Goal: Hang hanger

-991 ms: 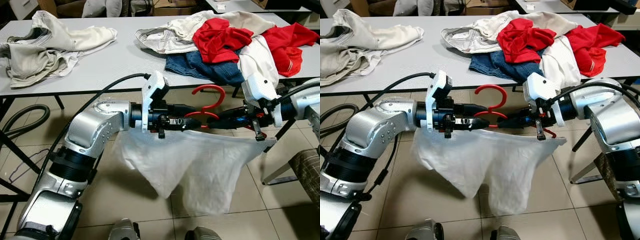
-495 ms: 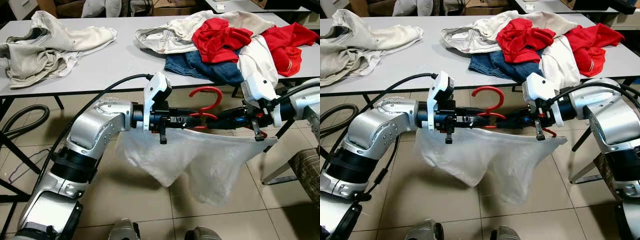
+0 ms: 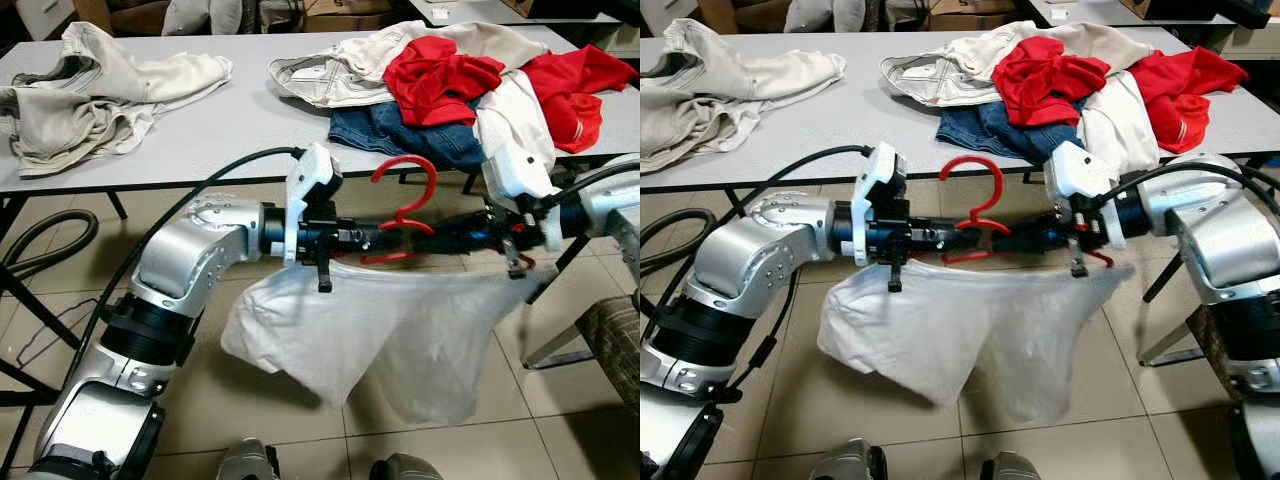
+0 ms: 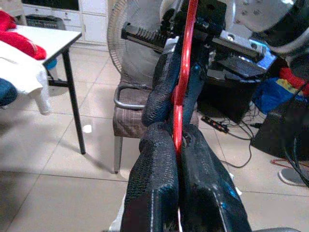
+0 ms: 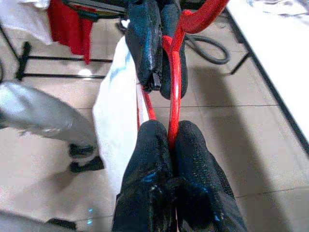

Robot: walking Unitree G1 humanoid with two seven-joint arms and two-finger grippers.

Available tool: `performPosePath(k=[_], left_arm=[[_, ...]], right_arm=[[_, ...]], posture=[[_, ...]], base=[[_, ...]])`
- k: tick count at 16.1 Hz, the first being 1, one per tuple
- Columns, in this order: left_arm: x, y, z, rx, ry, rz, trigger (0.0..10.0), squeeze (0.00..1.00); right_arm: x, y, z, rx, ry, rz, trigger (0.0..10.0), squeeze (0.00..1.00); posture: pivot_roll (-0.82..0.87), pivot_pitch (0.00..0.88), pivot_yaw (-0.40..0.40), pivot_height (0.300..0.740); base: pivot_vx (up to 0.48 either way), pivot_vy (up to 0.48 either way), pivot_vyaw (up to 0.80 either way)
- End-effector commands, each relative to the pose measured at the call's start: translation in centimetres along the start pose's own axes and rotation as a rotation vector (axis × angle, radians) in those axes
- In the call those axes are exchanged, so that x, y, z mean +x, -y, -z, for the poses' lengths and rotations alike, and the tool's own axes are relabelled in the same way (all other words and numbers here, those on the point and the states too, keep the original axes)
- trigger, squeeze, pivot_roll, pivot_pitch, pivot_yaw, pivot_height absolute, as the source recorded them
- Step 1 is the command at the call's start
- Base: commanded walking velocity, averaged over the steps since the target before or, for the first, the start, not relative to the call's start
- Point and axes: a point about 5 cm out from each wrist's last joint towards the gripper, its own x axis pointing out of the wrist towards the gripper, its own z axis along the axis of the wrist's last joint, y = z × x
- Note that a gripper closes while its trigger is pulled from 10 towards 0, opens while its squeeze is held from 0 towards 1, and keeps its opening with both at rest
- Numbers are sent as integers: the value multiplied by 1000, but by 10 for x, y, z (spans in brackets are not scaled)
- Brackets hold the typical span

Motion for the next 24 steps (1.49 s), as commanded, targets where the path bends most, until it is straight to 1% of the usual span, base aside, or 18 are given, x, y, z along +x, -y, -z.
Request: performPosePath(k=[1,2,3,4,5,6,7,9,10,11,12,14,16,17,19,20,21,24], left_arm=[[-5,-4,1,-2,-13,-26,0,0],[-8,-6,3,12,-29,-41,0,0],[-15,-10,5,25,-51,-74,0,0],[-23,-16,6,28,-67,-127,0,0],[-26,-19,7,33,-75,-155,0,0],[-33,-24,9,44,-97,-214,0,0],[-36,-26,9,41,-99,-246,0,0],[-39,-28,10,38,-93,-308,0,0],[-41,-32,8,33,-69,-381,0,0],[-41,-33,8,20,-51,-421,0,0],[-40,-35,6,11,-10,-466,0,0],[-36,-32,4,-23,67,-466,0,0],[-36,-29,3,-32,88,-436,0,0],[-37,-28,3,-29,88,-439,0,0],[-40,-27,2,-39,106,-442,0,0],[-41,-26,1,-41,110,-440,0,0],[-42,-25,1,-43,116,-435,0,0],[-43,-22,0,-49,125,-417,0,0]], right_arm=[[-10,7,-13,-39,43,66,10000,0],[-14,8,-14,-28,71,100,10000,741],[-25,8,-17,-4,120,138,10000,1000],[-40,1,-22,19,174,131,10000,1000],[-46,-2,-25,27,207,139,10000,1000],[-60,-4,-31,31,290,250,10000,1000],[-65,-4,-30,41,310,356,10000,1000],[-60,-1,-22,77,306,552,10000,1000],[-46,0,-12,141,298,703,10000,1000],[-33,-1,-5,207,315,784,10000,1000],[-12,-3,7,321,339,895,10000,1000],[17,-1,24,506,381,1059,10000,1000],[47,4,36,648,393,1120,10000,1000],[54,5,36,675,394,1139,10000,1000],[67,11,39,780,389,1186,10000,1000],[71,15,39,830,407,1208,10000,714],[73,19,39,853,399,1227,10000,0],[79,27,39,880,403,1225,10000,0]], posture=[[-122,0,42,740],[-124,0,42,740],[-126,0,43,740],[-126,0,42,740],[-125,0,40,740],[-125,0,40,740],[-124,0,40,740],[-130,0,46,740],[-137,0,57,740],[-140,0,61,740],[-144,0,70,740],[-149,0,76,740],[-144,0,76,740],[-137,0,71,740],[-137,0,71,740],[-131,0,65,740],[-128,0,61,740],[-124,0,58,740]], base=[[0,0,0],[0,0,0],[0,0,0],[0,0,0],[0,0,0],[0,0,0],[0,0,0],[0,0,0],[0,0,0],[0,0,0],[0,0,0],[0,0,0],[0,0,0],[0,0,0],[0,0,0],[0,0,0],[0,0,0],[0,0,0]])
